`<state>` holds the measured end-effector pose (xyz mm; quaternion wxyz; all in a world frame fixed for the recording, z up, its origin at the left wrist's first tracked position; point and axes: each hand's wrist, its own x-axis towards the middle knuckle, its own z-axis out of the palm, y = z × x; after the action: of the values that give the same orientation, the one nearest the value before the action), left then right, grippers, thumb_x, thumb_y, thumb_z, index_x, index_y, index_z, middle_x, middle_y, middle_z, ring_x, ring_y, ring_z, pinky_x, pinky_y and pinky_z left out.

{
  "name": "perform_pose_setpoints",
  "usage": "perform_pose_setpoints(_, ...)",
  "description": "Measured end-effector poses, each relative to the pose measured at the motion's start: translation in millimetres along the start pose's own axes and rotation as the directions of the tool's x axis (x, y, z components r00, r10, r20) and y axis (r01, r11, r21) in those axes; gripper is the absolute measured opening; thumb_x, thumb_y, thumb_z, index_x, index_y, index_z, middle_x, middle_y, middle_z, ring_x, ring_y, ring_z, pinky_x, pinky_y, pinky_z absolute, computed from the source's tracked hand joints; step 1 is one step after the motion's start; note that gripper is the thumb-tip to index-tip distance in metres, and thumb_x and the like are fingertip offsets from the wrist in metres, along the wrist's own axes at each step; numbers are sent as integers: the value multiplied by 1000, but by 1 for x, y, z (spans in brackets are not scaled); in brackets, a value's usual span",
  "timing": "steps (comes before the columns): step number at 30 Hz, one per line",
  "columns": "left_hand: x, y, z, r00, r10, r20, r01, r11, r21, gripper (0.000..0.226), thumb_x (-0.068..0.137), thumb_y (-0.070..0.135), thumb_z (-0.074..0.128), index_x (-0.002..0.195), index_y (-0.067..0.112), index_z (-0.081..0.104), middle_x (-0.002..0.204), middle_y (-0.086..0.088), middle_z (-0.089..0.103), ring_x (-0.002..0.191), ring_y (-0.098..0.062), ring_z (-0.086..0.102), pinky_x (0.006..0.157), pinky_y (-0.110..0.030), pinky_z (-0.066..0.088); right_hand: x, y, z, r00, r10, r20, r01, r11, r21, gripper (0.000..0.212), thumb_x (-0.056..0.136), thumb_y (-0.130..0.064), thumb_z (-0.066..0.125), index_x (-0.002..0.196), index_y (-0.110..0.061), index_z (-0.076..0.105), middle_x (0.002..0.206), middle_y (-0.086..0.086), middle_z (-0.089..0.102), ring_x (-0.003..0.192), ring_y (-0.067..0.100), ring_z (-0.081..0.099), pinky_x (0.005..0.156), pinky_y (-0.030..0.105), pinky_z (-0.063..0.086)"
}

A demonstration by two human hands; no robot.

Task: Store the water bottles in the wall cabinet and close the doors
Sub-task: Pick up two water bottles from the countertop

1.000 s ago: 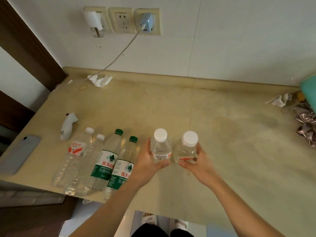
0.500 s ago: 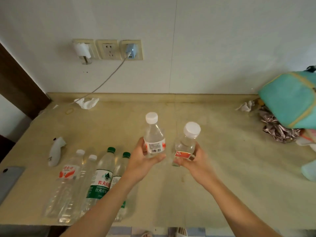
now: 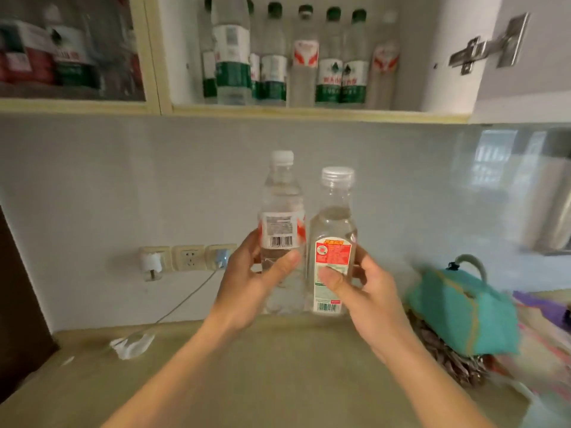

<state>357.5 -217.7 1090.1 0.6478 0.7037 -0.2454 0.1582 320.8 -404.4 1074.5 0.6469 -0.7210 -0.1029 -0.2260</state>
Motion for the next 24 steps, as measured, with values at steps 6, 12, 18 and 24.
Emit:
perform_pose_setpoints(6, 61, 103, -11, 971, 236, -27, -236, 971, -28, 40, 84, 41, 75, 122, 30, 66, 109, 6, 77, 97, -15, 73, 71, -33, 62, 50, -113, -17, 970, -233, 75, 229, 972, 58, 27, 78, -44, 77, 105, -41, 72, 107, -8, 77, 100, 5, 72, 74, 16, 56)
perform_pose_setpoints(12, 118, 177, -17, 927, 373, -36, -372, 927, 39, 42, 85, 42, 77, 122, 25, 66, 103, 9, 78, 90, -10, 74, 65, -30, 61, 106, -190, -21, 936, -351, 37, 346, 934, 92, 42, 71, -47, 77, 107, -26, 72, 102, -3, 78, 95, 8, 74, 78, 20, 58)
perform_pose_setpoints(18, 183, 202, -18, 912, 388, -133, -364, 915, 171, 44, 83, 47, 79, 121, 34, 60, 105, 18, 75, 93, 0, 72, 84, -30, 57, 176, -213, -22, 932, -362, -21, 361, 932, -38, 22, 86, -39, 79, 105, -31, 70, 92, -15, 77, 85, 2, 73, 77, 26, 54)
perform_pose_setpoints(24, 221, 176, -16, 959, 224, -172, -174, 949, 264, 52, 83, 50, 77, 128, 33, 58, 112, 16, 70, 100, -4, 67, 100, -42, 53, 223, -192, -21, 960, -276, -52, 260, 942, -213, 35, 84, -48, 78, 108, -26, 66, 101, -7, 73, 94, 13, 69, 79, 32, 55)
